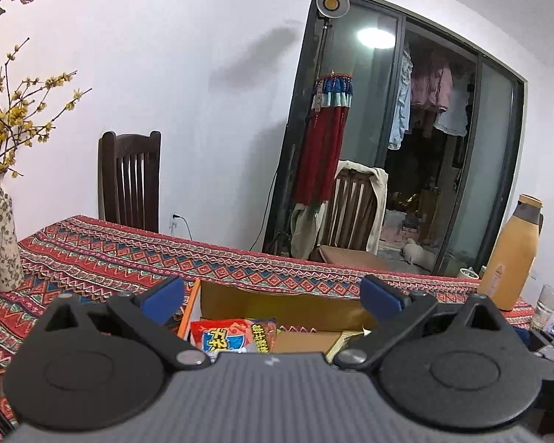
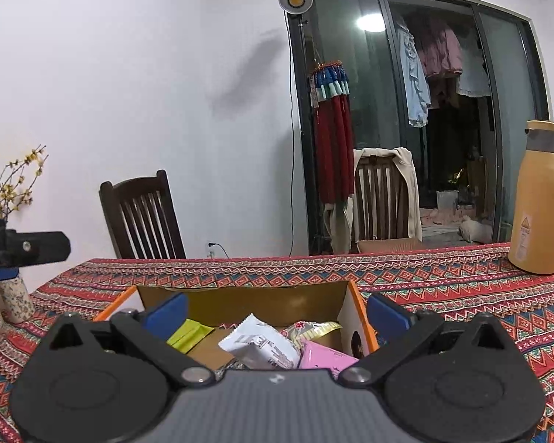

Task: Organize snacks
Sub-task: 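Move both grippers back down to the snack pile, then grasp a white cracker packet with the right gripper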

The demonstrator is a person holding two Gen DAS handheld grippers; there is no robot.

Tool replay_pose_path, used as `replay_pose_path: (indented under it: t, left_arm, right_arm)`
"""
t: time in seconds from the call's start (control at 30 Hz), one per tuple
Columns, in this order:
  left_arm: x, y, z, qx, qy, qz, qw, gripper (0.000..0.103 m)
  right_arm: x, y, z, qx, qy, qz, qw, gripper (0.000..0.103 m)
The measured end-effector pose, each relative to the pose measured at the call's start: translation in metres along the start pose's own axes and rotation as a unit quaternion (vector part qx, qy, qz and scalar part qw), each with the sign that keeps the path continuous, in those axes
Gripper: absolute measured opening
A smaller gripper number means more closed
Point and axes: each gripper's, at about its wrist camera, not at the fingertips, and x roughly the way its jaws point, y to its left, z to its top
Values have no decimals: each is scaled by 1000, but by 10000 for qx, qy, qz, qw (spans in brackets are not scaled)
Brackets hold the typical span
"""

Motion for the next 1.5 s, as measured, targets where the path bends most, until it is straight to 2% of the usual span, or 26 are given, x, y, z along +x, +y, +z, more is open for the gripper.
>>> replay_pose_path:
  t: [0.23,0.47,0.6,0.73,0.9,1.1,1.5]
  left_arm:
    - [-10,15,-20,268,382,85,9989,103]
    - [-16,40,-60,496,975,305,9935,103]
    - [-16,55,-80,511,1163,396,9911,103]
    - [-12,61,-91,464,1115,458,9916,103]
    - [-3,62,-100,499,1140,535,9908,103]
    - [-9,69,-98,275,1044,503,9929,103]
    - [-7,83,-97,-111,1220,411,9916,103]
  right_arm:
    - [-25,-1,-18,-195,220,-17,9996,103]
    - [-37,-8,-52,-167,775,-67,9968,103]
    - [-34,-8,-75,-152,1120,-105,9935,103]
    - [-33,-4,-91,-203,1368,-170,9902,103]
    - [-36,7,-94,-211,1418,-137,9896,103]
    - [-29,28,-94,-331,1488,-49,9883,103]
    - [28,59,-94,-223,2287,-119,9732,103]
